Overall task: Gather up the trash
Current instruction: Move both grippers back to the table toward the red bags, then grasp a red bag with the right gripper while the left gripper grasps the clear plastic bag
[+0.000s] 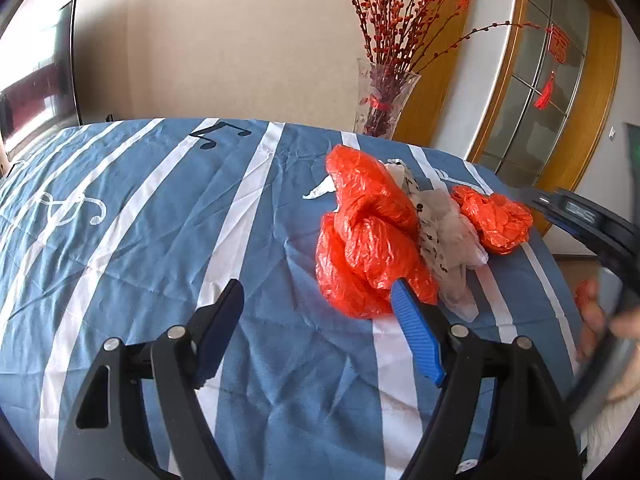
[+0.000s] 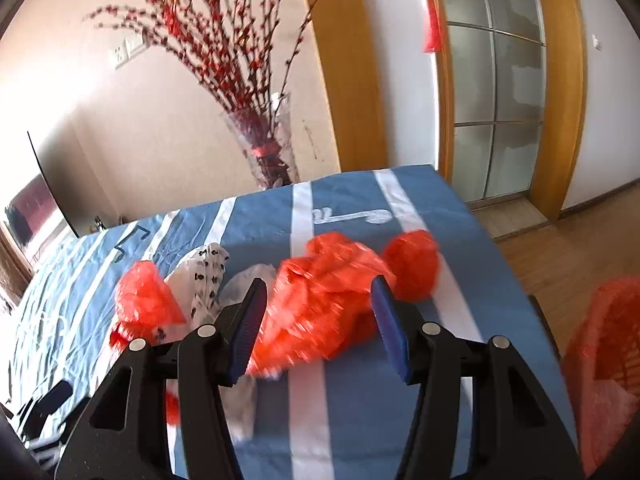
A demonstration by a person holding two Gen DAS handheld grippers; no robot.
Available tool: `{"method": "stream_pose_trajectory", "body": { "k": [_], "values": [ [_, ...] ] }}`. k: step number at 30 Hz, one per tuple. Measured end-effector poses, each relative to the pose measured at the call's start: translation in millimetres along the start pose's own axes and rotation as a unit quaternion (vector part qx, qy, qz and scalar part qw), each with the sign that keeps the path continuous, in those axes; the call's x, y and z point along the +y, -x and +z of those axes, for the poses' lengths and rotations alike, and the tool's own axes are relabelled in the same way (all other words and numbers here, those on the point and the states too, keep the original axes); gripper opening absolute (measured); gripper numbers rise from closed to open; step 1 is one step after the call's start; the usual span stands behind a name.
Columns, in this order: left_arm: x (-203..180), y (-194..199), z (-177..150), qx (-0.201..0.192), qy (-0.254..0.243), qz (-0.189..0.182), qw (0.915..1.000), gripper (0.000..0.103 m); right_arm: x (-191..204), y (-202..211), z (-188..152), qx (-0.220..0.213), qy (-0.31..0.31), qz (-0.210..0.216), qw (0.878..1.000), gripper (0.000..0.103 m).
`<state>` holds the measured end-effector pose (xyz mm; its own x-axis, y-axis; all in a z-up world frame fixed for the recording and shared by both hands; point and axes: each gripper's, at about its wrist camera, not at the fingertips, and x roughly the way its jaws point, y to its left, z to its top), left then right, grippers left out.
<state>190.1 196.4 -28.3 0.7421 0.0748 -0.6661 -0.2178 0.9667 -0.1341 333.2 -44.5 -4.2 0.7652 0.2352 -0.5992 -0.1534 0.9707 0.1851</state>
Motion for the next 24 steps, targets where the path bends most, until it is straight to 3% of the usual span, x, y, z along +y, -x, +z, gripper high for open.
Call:
{"method": "stream_pose_trajectory", "body": {
  "k": [2, 6, 8, 10, 12, 24],
  "values": [
    [3, -2, -2, 0.003, 0.001, -0.001, 1.0000, 0.075, 8, -18, -1, 0.016, 0.019, -0.019, 0.999, 0.054],
    [10, -6, -6, 0.011, 0.006, -0.003, 0.9999, 0.075, 13, -43, -16, 0.060, 0.055, -0.047, 0.996, 0.040],
    [13, -9, -8, 0.015, 0.010, -0.003, 0.9998, 0.075, 17, -42, -24, 0.053, 0.078, -0.063, 0.994, 0.036],
    [16, -12, -8, 0.020, 0.014, -0.004, 0.9997, 0.075, 21, -41, -27, 0.054, 0.094, -0.067, 0.992, 0.017],
    [18, -13, -8, 0.022, 0.019, -0.006, 0.9995, 0.075, 21, -39, -29, 0.057, 0.099, -0.057, 0.992, 0.009],
    [16, -9, -7, 0.017, 0.016, -0.009, 0.9997, 0.075, 18, 8, -18, 0.002, 0.075, -0.006, 0.997, 0.006]
  ]
}}
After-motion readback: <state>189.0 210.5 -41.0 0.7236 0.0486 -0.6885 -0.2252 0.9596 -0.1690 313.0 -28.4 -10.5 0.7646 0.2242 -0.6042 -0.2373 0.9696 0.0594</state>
